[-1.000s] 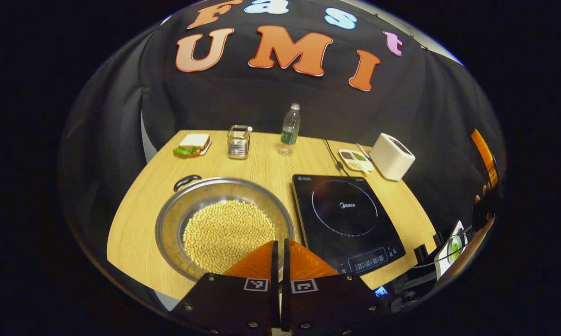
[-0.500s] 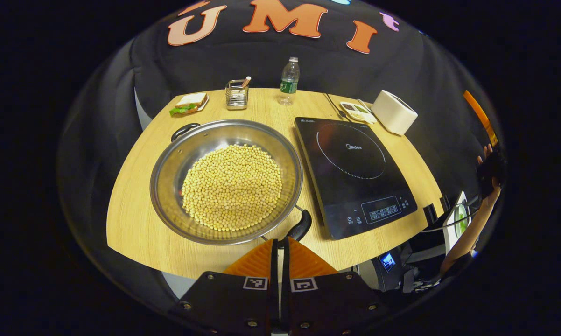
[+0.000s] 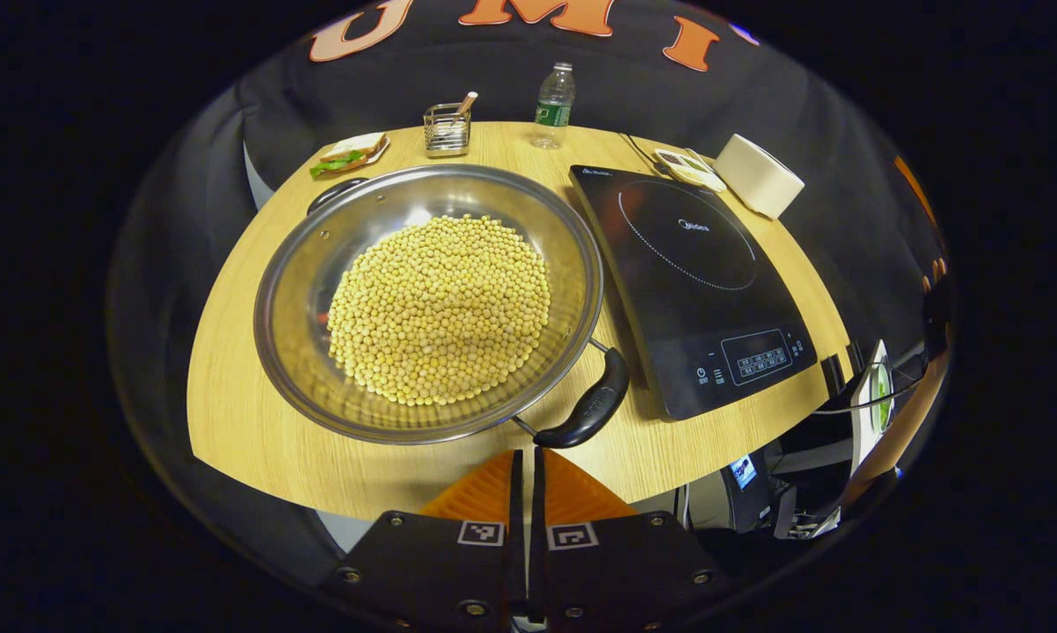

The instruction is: First push the handle of the pot to place it horizontally, then grasp the pot with both hands and set it on the induction cooktop.

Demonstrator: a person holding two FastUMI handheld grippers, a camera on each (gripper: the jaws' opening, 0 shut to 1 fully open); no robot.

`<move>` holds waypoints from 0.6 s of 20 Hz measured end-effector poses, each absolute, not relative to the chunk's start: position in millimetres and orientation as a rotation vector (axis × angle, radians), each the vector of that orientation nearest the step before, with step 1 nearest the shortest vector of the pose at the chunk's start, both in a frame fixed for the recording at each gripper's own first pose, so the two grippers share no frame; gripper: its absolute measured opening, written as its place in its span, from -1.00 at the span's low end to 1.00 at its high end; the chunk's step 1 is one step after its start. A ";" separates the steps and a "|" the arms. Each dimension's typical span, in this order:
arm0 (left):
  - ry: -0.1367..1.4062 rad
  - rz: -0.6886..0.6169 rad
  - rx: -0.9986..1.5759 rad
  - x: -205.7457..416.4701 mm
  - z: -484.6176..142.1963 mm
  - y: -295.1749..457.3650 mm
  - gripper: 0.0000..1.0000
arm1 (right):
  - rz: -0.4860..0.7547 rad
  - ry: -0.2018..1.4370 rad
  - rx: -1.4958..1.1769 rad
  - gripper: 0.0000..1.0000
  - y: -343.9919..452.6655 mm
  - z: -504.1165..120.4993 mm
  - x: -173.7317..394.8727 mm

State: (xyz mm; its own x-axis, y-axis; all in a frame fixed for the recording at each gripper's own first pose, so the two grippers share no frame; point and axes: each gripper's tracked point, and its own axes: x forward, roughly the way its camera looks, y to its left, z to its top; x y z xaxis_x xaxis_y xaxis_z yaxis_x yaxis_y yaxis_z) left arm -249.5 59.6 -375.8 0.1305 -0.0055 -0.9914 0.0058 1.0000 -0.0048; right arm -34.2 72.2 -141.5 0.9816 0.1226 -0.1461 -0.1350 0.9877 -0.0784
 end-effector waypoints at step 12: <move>1.444 -0.091 -0.033 -221.3 -397.5 43.1 -0.94 | 0.115 0.209 -0.091 0.90 59.5 -162.1 -41.0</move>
State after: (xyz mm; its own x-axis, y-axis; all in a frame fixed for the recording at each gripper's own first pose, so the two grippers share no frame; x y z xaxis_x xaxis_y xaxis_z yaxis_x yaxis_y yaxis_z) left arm -221.3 43.1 -397.5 0.1242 -0.0820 -0.9889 0.0423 0.9961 -0.0773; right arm -41.0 59.5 -162.1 0.9717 0.1045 -0.2117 -0.1234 0.9893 -0.0783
